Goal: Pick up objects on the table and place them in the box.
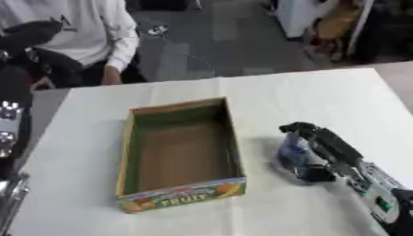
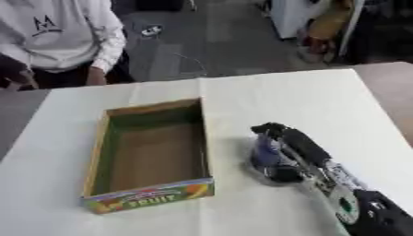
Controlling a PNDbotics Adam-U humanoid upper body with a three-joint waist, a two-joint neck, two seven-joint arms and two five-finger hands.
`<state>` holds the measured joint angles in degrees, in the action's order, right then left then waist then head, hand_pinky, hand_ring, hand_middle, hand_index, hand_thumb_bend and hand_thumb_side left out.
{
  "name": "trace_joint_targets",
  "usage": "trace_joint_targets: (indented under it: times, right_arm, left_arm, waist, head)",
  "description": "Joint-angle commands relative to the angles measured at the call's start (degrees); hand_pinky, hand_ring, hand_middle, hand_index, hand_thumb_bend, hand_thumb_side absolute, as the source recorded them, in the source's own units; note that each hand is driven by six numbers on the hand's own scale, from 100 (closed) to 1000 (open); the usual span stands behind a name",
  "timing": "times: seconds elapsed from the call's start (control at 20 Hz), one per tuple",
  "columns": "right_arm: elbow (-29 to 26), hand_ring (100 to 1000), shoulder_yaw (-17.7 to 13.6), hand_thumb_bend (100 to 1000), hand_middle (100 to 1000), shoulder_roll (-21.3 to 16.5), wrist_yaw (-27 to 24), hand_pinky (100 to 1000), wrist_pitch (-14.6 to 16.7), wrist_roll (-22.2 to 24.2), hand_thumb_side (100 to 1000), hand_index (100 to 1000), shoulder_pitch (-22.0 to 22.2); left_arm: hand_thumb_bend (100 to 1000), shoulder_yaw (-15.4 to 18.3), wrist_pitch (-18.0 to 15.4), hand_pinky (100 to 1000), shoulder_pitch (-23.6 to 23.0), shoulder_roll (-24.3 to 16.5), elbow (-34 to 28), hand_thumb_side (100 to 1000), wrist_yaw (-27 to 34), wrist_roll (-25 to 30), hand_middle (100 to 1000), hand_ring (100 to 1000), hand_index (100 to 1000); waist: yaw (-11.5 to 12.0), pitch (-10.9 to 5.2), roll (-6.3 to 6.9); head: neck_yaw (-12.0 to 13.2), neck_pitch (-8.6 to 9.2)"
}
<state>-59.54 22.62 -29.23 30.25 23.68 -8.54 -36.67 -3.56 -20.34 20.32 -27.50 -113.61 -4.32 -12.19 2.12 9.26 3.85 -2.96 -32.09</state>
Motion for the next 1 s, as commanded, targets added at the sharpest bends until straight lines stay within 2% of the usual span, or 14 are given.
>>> trace_joint_targets:
  times: [0.05,0.2,0.25,0.3,0.55,0.6,0.65,1.0]
  right_arm:
    - [-0.6,100,0.7,100,100,-1.4,-7.0,100,-0.4,0.0,569,322,0.2]
    - [-5.2,100,1.3,100,100,-3.2,-13.0,100,-2.0,1.0,653,303,-0.6]
    - [-7.1,100,1.3,100,100,-4.0,-14.9,100,-2.7,1.4,590,304,-0.8]
    - [-8.7,100,1.3,100,100,-4.6,-16.6,100,-3.6,1.8,580,295,-0.9]
    - [-16.6,100,0.9,100,100,-7.9,-25.2,100,-8.3,2.4,584,299,-1.2]
    - [-18.0,100,0.9,100,100,-8.4,-26.9,100,-9.1,2.4,626,295,-1.3]
    - [-19.5,100,1.0,100,100,-9.0,-28.3,100,-9.7,2.4,582,294,-1.4]
    - [-27.2,100,1.0,100,100,-11.1,-34.5,100,-12.9,2.2,582,289,-2.3]
  left_arm:
    - [154,0.2,0.0,493,0.7,-0.7,-1.0,867,0.2,0.2,805,563,830]
    - [153,0.1,0.0,493,0.5,-0.8,-1.0,871,0.1,0.2,806,563,830]
    - [154,0.2,0.0,493,0.4,-0.9,-1.0,867,0.1,0.1,806,563,830]
    - [154,0.2,0.0,493,0.4,-0.9,-1.0,867,0.1,0.1,806,563,829]
    - [154,0.2,0.1,493,0.0,-1.3,-1.0,866,0.1,0.0,806,563,829]
    - [156,0.2,0.1,493,0.0,-1.3,-1.0,864,0.1,-0.1,806,563,829]
    - [153,0.2,0.1,493,-0.1,-1.4,-1.0,866,0.0,-0.1,806,563,830]
    - [154,0.2,0.0,494,-0.3,-1.6,-1.0,865,0.0,-0.2,807,563,830]
  waist:
    - [-0.1,-0.55,-0.01]
    - [-0.2,-0.72,-0.20]
    - [-0.2,-0.78,-0.27]
    - [-0.3,-0.83,-0.33]
    - [-0.5,-1.09,-0.59]
    - [-0.5,-1.13,-0.62]
    - [-0.6,-1.18,-0.66]
    - [-0.7,-1.45,-0.83]
  head:
    - [0.8,0.24]
    - [1.0,-0.09]
    - [1.1,-0.22]
    - [1.2,-0.34]
    - [1.9,-0.86]
    - [2.0,-0.90]
    - [2.1,-0.94]
    - [2.2,-1.20]
